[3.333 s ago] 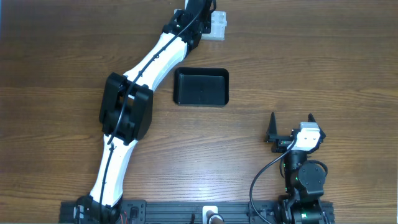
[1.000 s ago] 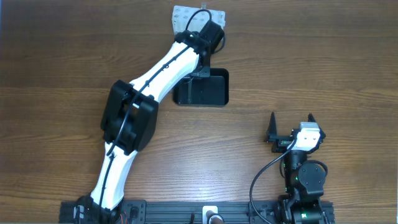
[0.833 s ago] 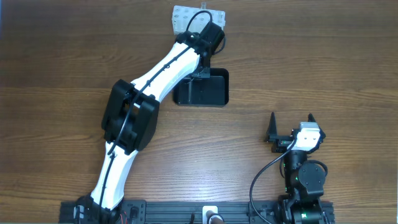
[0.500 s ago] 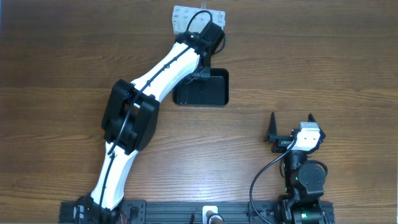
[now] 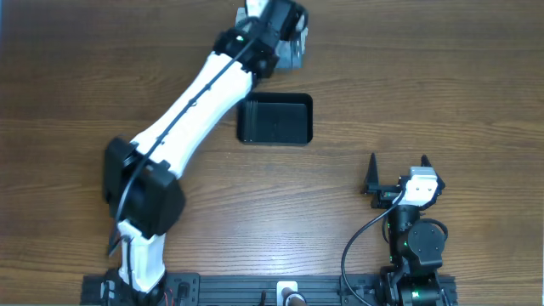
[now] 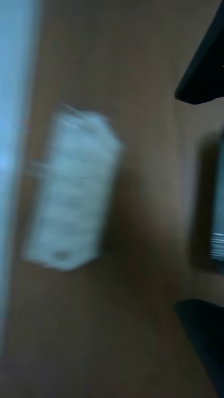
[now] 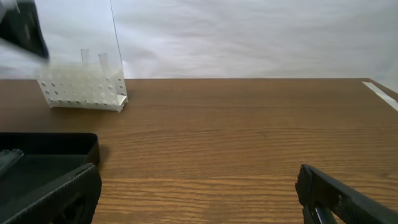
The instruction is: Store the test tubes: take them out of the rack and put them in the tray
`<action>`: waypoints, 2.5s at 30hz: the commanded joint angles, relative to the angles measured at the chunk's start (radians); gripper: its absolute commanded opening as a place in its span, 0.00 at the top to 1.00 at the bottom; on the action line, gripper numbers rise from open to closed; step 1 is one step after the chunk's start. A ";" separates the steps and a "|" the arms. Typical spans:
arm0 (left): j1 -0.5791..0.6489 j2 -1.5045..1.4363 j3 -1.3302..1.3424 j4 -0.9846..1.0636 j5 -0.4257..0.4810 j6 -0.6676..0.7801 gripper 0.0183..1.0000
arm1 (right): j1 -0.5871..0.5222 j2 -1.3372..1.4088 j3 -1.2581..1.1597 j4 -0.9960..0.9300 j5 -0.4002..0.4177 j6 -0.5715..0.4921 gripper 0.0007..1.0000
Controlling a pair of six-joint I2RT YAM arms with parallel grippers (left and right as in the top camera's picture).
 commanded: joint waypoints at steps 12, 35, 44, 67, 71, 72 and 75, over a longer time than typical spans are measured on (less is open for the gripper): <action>0.245 -0.422 -0.294 0.462 0.063 0.445 0.00 | 0.006 -0.010 -0.006 -0.002 -0.005 0.003 0.01; 0.515 -1.650 -1.719 1.085 0.319 0.519 0.00 | 0.006 -0.010 -0.006 -0.002 -0.005 0.003 0.01; 0.569 -1.913 -1.907 1.082 0.390 0.519 0.00 | 0.006 -0.010 -0.006 -0.002 -0.005 0.003 0.01; 0.568 -2.058 -1.946 0.710 0.431 0.515 0.00 | 0.006 -0.010 -0.006 -0.002 -0.005 0.003 0.01; 0.568 -2.058 -1.946 0.710 0.431 0.515 0.00 | 0.006 -0.010 -0.006 -0.002 -0.005 0.003 0.01; 0.568 -2.058 -1.946 0.710 0.431 0.515 0.00 | 0.006 -0.010 -0.006 -0.002 -0.005 0.003 0.01; 0.568 -2.058 -1.946 0.710 0.431 0.515 0.00 | 0.006 -0.010 -0.006 -0.002 -0.005 0.003 0.01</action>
